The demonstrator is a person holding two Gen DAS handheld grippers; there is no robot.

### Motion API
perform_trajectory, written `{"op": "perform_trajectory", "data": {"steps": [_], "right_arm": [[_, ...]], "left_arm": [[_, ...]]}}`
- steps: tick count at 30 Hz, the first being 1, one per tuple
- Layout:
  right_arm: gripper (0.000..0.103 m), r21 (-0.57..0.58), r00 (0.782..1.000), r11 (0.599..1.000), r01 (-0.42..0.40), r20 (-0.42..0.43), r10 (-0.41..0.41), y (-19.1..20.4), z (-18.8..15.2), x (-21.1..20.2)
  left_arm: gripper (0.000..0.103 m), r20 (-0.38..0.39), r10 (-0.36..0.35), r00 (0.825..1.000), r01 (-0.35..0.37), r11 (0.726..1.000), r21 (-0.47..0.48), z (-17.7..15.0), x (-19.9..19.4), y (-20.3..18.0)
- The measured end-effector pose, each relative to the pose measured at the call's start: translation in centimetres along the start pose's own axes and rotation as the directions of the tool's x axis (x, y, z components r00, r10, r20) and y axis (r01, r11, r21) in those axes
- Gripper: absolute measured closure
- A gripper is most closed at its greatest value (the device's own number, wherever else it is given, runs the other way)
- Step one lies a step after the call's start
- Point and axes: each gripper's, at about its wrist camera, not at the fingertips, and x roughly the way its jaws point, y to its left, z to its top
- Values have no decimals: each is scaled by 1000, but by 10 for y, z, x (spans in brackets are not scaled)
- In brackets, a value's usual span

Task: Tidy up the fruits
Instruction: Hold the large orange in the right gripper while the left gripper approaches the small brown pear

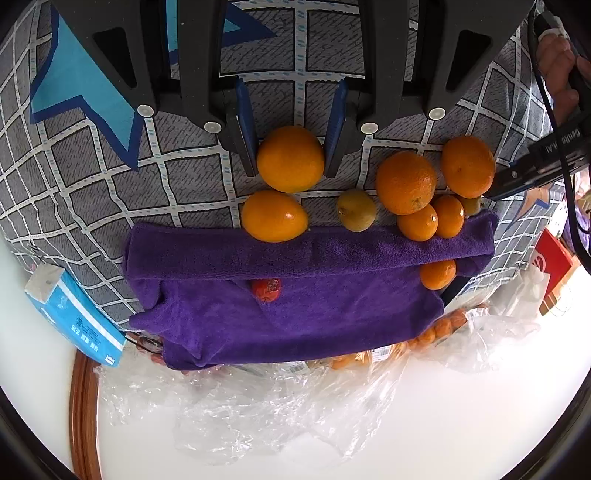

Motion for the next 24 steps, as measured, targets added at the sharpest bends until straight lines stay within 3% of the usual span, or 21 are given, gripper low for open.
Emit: {"op": "perform_trajectory", "data": {"steps": [6, 13, 14, 17, 18, 22, 24], "right_arm": [[68, 14, 1000, 1000, -27, 14, 27, -2, 0, -3], [68, 34, 998, 998, -61, 25, 60, -7, -1, -5], [68, 37, 998, 997, -65, 27, 64, -7, -1, -6], [68, 42, 997, 997, -72, 29, 71, -8, -1, -7], [68, 42, 997, 996, -78, 29, 77, -8, -1, -7], [68, 44, 996, 995, -87, 29, 86, -8, -2, -7], [68, 46, 995, 994, -97, 35, 95, -10, -2, -8]], "left_arm": [[84, -37, -93, 995, 88, 988, -127, 3, 3, 23], [84, -27, -147, 989, 144, 987, -77, 0, -1, 9], [84, -22, -146, 989, 144, 987, -69, 0, -3, 6], [79, -54, -22, 998, 23, 1000, 13, 2, -2, -10], [79, -56, -12, 998, 13, 1000, 26, 2, -1, -13], [79, -111, -41, 993, 45, 999, 27, 9, 13, -17], [70, -113, -51, 992, 55, 998, 38, 11, 17, -17]]}}
